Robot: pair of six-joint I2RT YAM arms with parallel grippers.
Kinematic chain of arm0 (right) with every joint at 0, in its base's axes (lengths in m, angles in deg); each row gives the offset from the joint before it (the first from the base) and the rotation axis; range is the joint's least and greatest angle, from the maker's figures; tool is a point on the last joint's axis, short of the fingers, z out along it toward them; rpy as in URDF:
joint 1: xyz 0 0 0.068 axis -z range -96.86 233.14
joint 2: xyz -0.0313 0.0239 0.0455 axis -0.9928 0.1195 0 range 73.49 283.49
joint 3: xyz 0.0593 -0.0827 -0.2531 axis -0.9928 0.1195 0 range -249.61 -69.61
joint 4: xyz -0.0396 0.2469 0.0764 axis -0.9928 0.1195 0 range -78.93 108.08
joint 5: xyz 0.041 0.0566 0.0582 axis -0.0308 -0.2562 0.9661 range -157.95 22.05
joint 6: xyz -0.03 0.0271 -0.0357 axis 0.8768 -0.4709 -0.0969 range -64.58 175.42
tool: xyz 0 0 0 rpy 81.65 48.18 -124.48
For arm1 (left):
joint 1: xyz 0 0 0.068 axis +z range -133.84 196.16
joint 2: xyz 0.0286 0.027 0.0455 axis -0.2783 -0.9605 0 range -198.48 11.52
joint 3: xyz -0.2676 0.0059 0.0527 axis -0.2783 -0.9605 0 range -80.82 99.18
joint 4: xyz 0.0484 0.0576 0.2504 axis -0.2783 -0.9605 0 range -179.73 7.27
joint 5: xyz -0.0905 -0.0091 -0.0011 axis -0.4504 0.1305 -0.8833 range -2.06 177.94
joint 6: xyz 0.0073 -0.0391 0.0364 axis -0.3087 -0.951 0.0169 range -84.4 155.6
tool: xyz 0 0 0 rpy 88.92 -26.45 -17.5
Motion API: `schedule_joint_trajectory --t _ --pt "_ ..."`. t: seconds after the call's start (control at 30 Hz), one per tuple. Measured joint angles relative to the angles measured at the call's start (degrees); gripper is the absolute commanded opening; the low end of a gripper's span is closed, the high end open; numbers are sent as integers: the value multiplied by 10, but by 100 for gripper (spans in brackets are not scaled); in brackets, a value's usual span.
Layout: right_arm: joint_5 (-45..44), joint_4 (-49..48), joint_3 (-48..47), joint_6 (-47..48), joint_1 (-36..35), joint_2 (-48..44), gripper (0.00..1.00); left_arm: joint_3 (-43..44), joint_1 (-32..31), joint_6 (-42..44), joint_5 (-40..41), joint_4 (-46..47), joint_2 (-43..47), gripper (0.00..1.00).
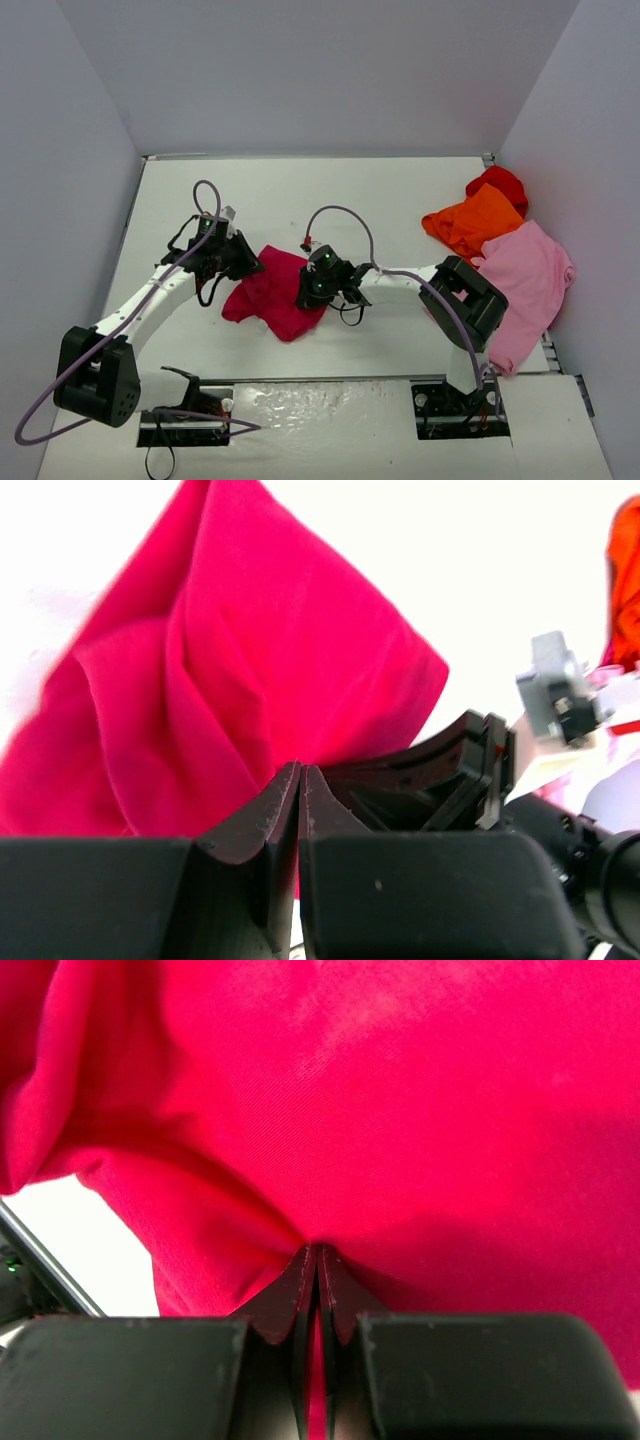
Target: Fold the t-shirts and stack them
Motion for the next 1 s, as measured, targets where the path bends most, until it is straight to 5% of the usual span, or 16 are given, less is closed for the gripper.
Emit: schedule_joint_trajectory --t 0.27,0.53,0.7,1.0 --pt "-7 14 2 -4 0 -6 0 -29 -46 -46 28 113 -26 0" --pt "-7 17 1 -5 -1 -6 0 -66 -108 -86 21 224 -180 0" --pt "-7 19 0 -5 -1 -6 0 -47 -113 -65 68 146 -144 0" --pt "-7 20 1 -5 -1 -6 0 -46 -107 -26 255 -106 129 0"
